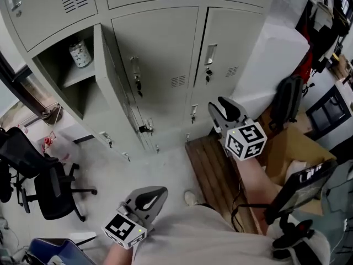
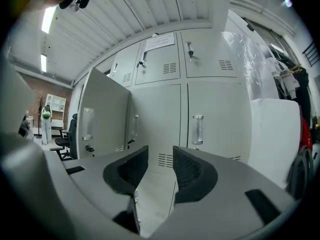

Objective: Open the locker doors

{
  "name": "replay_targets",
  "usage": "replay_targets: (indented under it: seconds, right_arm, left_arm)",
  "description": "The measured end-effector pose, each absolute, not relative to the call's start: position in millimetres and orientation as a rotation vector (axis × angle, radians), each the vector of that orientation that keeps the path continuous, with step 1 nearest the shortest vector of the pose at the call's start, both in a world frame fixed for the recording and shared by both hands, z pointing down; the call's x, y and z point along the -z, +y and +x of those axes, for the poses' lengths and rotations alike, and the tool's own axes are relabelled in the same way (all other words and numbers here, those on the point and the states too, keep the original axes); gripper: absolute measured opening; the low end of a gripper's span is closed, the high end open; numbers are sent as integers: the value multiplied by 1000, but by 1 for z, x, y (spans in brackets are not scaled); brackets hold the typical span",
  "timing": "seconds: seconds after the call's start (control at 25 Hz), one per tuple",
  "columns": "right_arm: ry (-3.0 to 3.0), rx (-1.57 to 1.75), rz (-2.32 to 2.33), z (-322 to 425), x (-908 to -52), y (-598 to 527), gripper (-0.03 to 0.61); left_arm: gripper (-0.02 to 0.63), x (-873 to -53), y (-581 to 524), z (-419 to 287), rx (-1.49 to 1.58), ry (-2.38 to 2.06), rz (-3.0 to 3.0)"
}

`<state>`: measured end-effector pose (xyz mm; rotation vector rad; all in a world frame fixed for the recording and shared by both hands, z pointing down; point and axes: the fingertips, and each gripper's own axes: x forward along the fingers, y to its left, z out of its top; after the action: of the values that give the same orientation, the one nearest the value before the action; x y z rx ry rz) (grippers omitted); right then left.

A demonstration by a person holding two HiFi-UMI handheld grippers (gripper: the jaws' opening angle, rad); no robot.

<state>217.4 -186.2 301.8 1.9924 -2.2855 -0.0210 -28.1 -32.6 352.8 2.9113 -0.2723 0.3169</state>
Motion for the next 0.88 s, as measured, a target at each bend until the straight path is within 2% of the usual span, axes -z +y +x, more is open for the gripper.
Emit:
replay_targets:
  seconds: [0.32,0.88]
  right_arm:
    - [-2311,66,1986,276,-286,-262,127]
    - [-2351,67,1993,305,-274,-347,160]
  left_arm:
    - [11,-345,-51,31,-313,-400,2904]
    - [11,-345,-64,49,-299,-628,2859]
